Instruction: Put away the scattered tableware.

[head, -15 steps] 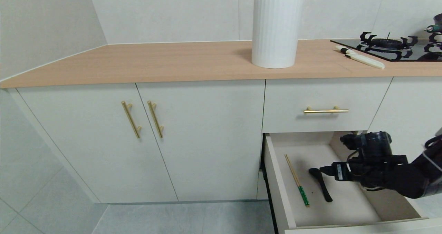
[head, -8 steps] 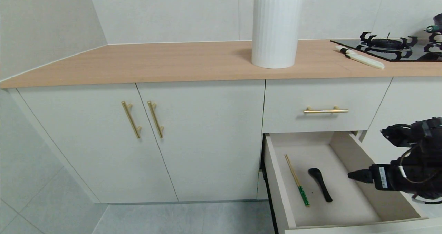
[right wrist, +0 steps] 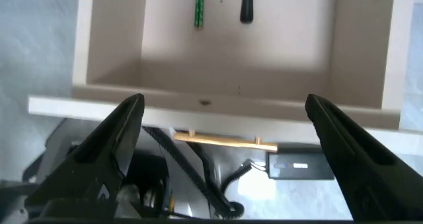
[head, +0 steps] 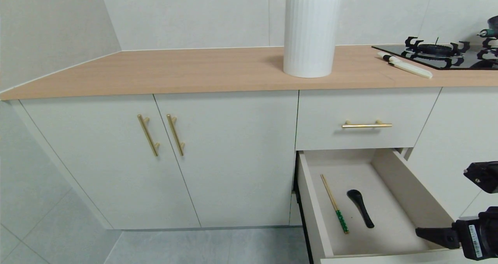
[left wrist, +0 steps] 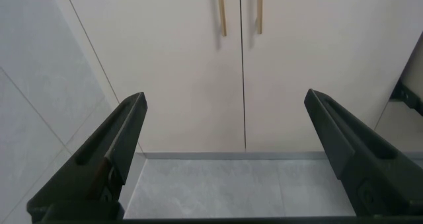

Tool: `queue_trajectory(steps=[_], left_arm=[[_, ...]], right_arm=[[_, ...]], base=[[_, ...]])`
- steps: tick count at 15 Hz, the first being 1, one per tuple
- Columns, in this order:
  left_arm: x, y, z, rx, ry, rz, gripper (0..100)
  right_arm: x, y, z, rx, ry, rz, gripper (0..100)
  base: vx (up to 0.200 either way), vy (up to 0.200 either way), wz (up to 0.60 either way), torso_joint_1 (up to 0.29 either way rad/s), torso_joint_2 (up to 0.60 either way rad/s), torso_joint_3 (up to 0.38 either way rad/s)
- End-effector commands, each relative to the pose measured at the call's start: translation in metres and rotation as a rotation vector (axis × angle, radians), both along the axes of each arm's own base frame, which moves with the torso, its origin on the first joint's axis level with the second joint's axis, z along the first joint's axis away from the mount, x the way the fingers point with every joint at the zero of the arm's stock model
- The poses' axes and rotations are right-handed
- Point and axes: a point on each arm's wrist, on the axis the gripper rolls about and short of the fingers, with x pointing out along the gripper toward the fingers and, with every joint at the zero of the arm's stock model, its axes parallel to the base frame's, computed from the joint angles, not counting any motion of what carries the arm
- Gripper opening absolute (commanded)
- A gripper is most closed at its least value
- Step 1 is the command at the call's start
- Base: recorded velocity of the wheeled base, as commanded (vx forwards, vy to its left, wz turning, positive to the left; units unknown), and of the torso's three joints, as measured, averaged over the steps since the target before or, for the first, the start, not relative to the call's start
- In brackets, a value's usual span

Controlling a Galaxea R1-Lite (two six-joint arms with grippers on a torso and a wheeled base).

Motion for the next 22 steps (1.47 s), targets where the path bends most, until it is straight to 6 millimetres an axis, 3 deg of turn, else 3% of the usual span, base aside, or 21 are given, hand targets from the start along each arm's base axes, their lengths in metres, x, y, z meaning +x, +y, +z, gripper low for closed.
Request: queue_trajectory(steps=[1,4,9,15,18,22], left_arm=[[0.0,0.0,0.0,0.0,0.0,0.0,100],[0.0,0.0,0.0,0.001,0.002,-0.003,100],[0.0,0.0,0.0,0.0,0.002,-0.003,100],[0.0,0.0,0.0,0.0,0.0,-0.002,100],[0.0,0.0,0.0,-0.002,0.0,-0.002,100],[0.0,0.0,0.0,0.0,0.0,-0.002,100]], right_arm=[[-0.004,0.0,-0.002,-0.005,0.004,0.011,100],[-0.008,-0.001,-0.007,-0.047,0.023,0.048,100],[-0.009,-0.001,-0.013,-0.066,0.098,0.054,100],[0.022,0.015,-0.052,-0.124,0.327,0.094,100],[0.04,0.022,-0.07,-0.115,0.321,0.065,100],[0.05,0.026,-0.076,-0.123,0.277,0.052,100]], base=[[0.0,0.0,0.0,0.0,0.0,0.0],[0.0,0.0,0.0,0.0,0.0,0.0],[-0.16,0.0,0.0,0.005,0.0,0.003],[0.0,0.0,0.0,0.0,0.0,0.0],[0.0,0.0,0.0,0.0,0.0,0.0],[0.0,0.0,0.0,0.0,0.0,0.0]])
